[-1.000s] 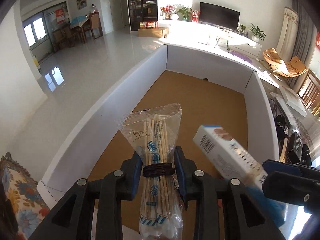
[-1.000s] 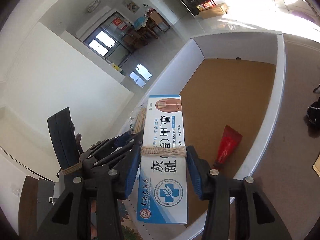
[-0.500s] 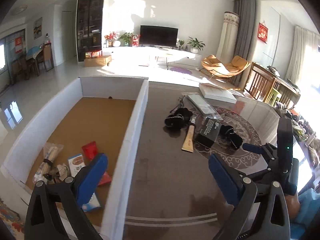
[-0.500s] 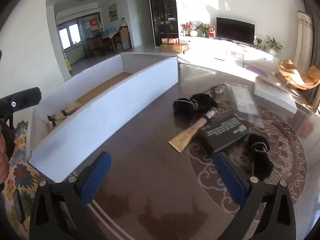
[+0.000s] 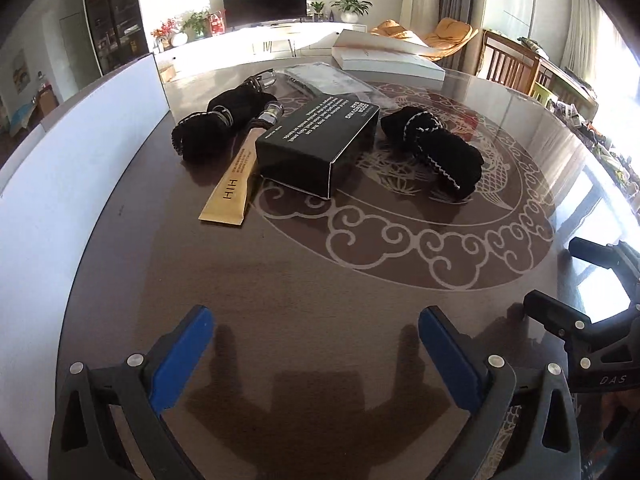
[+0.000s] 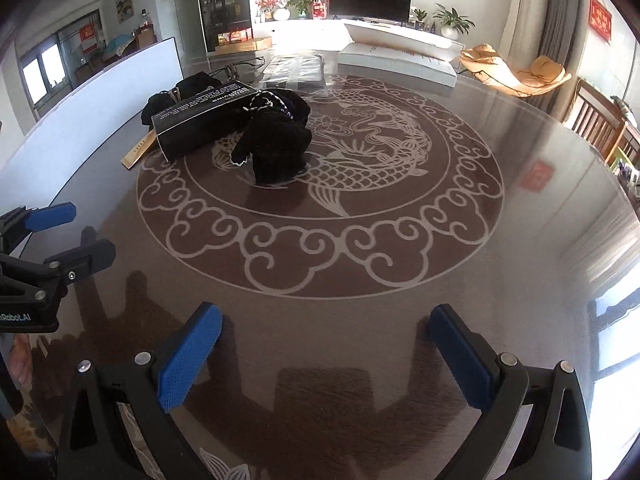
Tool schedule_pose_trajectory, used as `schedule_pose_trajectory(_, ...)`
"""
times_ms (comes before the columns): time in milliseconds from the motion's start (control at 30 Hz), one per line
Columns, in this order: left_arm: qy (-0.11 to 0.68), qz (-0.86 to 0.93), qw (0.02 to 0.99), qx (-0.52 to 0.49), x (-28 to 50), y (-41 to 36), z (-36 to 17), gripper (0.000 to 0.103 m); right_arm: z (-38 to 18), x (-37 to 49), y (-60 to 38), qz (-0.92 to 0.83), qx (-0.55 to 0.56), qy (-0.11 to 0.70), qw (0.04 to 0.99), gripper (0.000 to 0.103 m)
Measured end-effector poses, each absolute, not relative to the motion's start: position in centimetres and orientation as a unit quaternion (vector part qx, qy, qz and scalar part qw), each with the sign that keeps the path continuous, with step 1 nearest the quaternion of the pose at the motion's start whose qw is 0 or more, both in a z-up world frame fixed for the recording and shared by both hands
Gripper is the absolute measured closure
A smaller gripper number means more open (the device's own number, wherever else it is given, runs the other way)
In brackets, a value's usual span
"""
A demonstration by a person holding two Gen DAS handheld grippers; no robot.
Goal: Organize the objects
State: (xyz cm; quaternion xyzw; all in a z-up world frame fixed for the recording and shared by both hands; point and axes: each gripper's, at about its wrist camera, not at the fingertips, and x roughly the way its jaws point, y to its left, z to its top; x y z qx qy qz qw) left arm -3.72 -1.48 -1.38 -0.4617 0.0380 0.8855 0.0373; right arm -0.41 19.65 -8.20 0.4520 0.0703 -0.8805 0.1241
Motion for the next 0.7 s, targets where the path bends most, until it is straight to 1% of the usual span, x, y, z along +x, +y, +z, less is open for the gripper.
schedule_pose_trajectory(33,0.044,0.884,0.042,-0.464,-3.99,-1.15,-1.64,0.0,-8.36,-0.51,19.64,-0.881,0.452,0.07,0.124,0.0)
schedule_pose_trajectory(67,0.033,0.885,0.052,-0.462,-4.06,-1.24,-1.73,0.0,-8.39,-0.53,19.68,-0.881,0.451,0.07,0.124,0.0)
schedule_pose_trajectory(700,0.028,0.888,0.049,-0.456,-3.91,-1.51,-1.77,0.0,-8.42,-0.48,19.36,-0.881,0.451,0.071,0.123,0.0)
